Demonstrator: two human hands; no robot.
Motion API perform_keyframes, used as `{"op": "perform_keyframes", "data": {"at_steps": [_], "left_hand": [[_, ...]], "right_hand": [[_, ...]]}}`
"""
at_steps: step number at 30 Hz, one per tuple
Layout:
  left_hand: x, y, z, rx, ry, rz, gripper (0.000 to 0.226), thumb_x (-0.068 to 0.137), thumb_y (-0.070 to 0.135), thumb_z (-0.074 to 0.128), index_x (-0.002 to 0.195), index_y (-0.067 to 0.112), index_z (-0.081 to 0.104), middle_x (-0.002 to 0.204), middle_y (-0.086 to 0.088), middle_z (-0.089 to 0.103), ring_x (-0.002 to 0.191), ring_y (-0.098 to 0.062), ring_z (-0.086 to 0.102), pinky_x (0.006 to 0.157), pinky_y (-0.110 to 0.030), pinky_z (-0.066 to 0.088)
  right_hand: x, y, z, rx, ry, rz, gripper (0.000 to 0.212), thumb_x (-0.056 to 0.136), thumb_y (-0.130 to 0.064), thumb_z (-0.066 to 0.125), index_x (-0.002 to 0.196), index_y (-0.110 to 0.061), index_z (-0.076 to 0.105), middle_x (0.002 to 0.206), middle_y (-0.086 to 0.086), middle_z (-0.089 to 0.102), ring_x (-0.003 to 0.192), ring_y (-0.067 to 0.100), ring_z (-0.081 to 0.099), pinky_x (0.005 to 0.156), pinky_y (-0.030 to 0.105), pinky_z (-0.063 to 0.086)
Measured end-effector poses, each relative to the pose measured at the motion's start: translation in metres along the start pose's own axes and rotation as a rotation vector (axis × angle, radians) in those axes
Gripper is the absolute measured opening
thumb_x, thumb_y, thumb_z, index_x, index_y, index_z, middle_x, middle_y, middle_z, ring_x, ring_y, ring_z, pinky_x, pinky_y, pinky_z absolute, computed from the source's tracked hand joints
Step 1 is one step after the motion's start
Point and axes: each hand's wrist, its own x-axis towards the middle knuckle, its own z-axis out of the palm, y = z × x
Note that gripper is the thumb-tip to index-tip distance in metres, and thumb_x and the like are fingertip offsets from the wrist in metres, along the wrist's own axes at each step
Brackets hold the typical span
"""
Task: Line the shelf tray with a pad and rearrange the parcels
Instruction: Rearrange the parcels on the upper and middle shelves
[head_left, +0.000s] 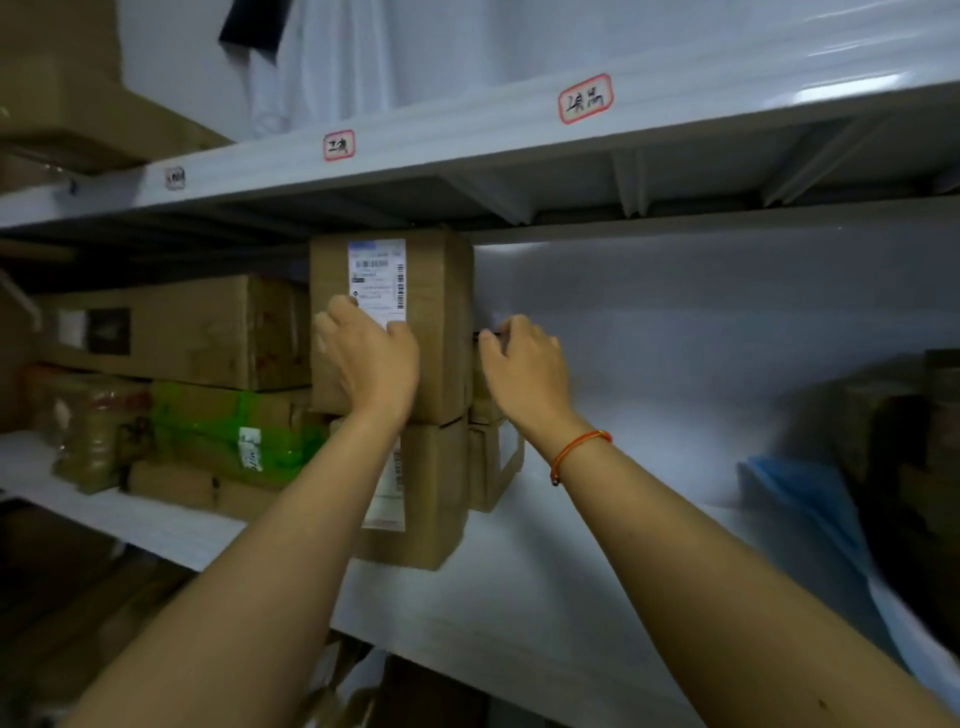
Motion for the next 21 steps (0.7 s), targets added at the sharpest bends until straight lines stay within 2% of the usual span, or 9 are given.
{"op": "perform_keyframes", "data": {"at_steps": [3, 6, 10, 14, 17, 21], "left_hand": [[0.025, -0.035, -0.003, 0.069, -0.056, -0.115, 0.053, 0.088, 0.023, 0.058, 0.134, 0.007, 0.038, 0.138, -0.014, 0.041, 0.124, -0.032, 0.044, 0.099, -0.042, 0.043], [0.046, -0.064, -0.001, 0.064, -0.16, -0.182, 0.062, 0.09, 0.029, 0.056, 0.141, 0.006, 0.031, 0.145, -0.014, 0.035, 0.129, -0.033, 0.04, 0.103, -0.047, 0.041], [0.065, -0.087, 0.008, 0.022, -0.279, -0.19, 0.071, 0.091, 0.035, 0.054, 0.146, 0.002, 0.023, 0.151, -0.017, 0.03, 0.135, -0.037, 0.036, 0.107, -0.047, 0.037], [0.079, -0.099, 0.021, -0.029, -0.384, -0.219, 0.079, 0.092, 0.044, 0.052, 0.151, 0.007, 0.016, 0.155, -0.014, 0.026, 0.139, -0.036, 0.033, 0.111, -0.05, 0.034], [0.088, -0.105, 0.029, -0.079, -0.44, -0.241, 0.08, 0.092, 0.05, 0.049, 0.151, 0.008, 0.014, 0.153, -0.015, 0.031, 0.137, -0.037, 0.036, 0.109, -0.049, 0.035], [0.091, -0.104, 0.034, -0.193, -0.444, -0.283, 0.08, 0.091, 0.051, 0.048, 0.15, 0.01, 0.015, 0.151, -0.013, 0.034, 0.135, -0.035, 0.038, 0.108, -0.047, 0.036]], "right_hand": [[0.007, -0.006, 0.032, 0.034, -0.053, 0.065, 0.042, 0.1, -0.04, 0.04, 0.125, -0.008, 0.051, 0.115, 0.012, 0.063, 0.109, 0.032, 0.056, 0.088, 0.039, 0.048], [0.014, -0.012, 0.056, 0.033, -0.078, 0.135, 0.046, 0.098, -0.044, 0.04, 0.124, -0.008, 0.05, 0.12, 0.012, 0.061, 0.109, 0.032, 0.057, 0.09, 0.044, 0.05], [0.02, -0.017, 0.075, 0.035, -0.084, 0.206, 0.047, 0.098, -0.048, 0.04, 0.122, -0.009, 0.05, 0.12, 0.009, 0.059, 0.109, 0.031, 0.058, 0.087, 0.039, 0.048], [0.024, -0.018, 0.085, 0.064, -0.061, 0.254, 0.056, 0.095, -0.054, 0.041, 0.128, -0.009, 0.045, 0.127, 0.011, 0.057, 0.113, 0.032, 0.057, 0.094, 0.049, 0.049], [0.025, -0.021, 0.09, 0.086, -0.078, 0.289, 0.066, 0.092, -0.06, 0.04, 0.136, -0.011, 0.039, 0.135, 0.009, 0.054, 0.118, 0.033, 0.055, 0.097, 0.051, 0.047], [0.026, -0.023, 0.095, 0.112, -0.127, 0.319, 0.067, 0.091, -0.063, 0.039, 0.137, -0.014, 0.036, 0.135, 0.007, 0.054, 0.12, 0.034, 0.053, 0.099, 0.053, 0.045]]}}
